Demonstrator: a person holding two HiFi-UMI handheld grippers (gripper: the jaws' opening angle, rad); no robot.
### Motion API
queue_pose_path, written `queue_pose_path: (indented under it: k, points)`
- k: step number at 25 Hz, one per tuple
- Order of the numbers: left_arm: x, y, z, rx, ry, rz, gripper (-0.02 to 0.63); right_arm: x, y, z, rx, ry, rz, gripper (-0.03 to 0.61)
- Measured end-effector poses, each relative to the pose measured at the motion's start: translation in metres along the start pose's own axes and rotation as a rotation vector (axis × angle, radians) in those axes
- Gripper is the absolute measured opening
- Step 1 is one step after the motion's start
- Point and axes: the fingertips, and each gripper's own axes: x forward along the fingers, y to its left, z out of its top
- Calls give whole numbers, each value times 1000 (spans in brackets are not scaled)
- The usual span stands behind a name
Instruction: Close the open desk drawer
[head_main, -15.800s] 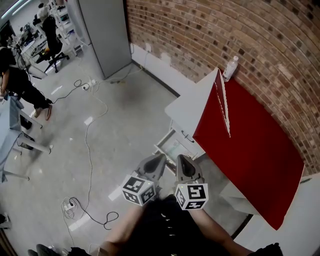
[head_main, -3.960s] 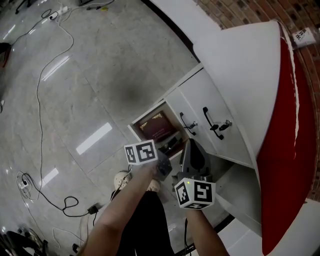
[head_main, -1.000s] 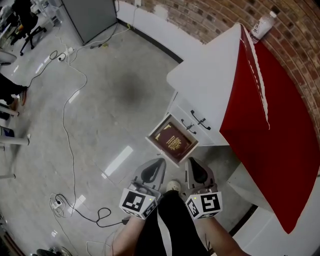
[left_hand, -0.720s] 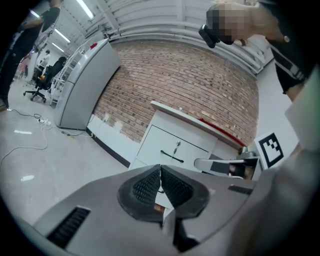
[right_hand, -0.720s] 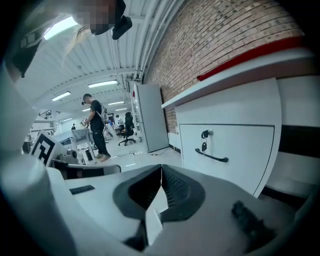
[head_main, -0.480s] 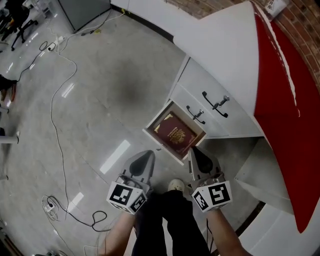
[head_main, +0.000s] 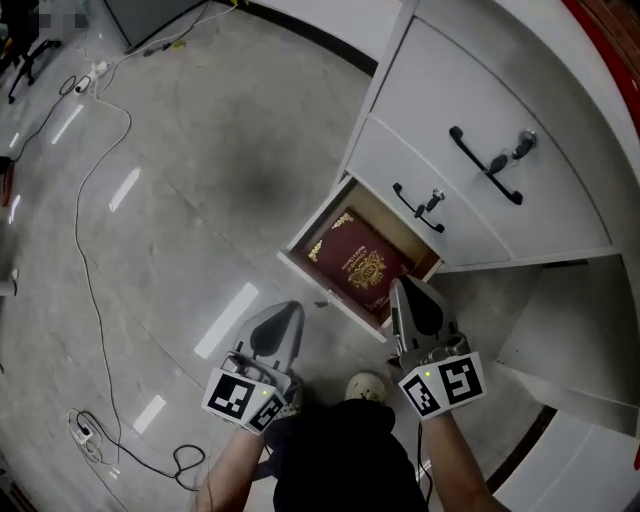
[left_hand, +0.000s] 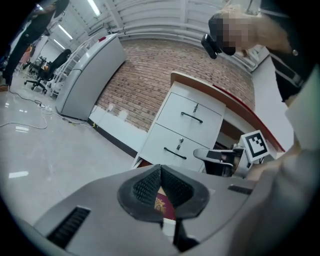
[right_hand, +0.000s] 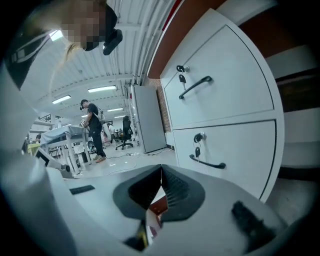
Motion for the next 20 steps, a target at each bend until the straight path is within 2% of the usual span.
queue_pose_path:
  k: [5, 8, 11, 16, 20]
  points:
    - [23, 20, -48, -39, 20, -67, 11, 19, -10, -38, 24, -3, -8, 11]
    - [40, 31, -73, -100, 49, -110, 11, 38, -20, -55, 17, 7, -1, 11]
    - [49, 41, -87, -163, 59, -148, 11, 60, -20, -68, 54, 25, 26, 11]
    - [62, 41, -108, -132, 115, -224, 11, 81, -11, -74, 52, 6, 50, 11]
    - [60, 38, -127, -155, 146, -307, 11, 87, 2, -78, 85, -23, 104, 11]
